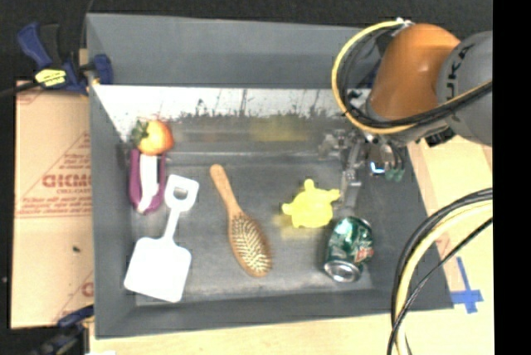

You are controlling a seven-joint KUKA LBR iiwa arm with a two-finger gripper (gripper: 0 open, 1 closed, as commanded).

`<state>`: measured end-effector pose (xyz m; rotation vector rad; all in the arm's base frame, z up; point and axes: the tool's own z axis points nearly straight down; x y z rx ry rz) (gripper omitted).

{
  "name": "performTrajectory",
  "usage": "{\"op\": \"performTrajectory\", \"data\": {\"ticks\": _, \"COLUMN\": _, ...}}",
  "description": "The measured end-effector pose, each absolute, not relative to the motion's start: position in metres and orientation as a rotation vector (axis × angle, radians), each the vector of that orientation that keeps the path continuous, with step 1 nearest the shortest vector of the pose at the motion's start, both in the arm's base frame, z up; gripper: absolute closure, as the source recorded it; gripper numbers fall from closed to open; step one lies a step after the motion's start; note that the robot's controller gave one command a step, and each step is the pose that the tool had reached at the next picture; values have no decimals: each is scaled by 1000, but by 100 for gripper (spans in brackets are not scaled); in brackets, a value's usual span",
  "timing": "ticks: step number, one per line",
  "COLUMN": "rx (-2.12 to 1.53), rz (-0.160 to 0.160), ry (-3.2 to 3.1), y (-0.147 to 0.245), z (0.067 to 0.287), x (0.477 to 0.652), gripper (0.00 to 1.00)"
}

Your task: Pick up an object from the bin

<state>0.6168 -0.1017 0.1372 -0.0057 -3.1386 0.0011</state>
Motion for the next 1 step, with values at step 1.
{"op": "performTrajectory", "data": {"ticks": 1, "rx": 0, "rz": 3, "ry": -3146, "y": -101, "z": 142, "x": 618, "gripper": 0}}
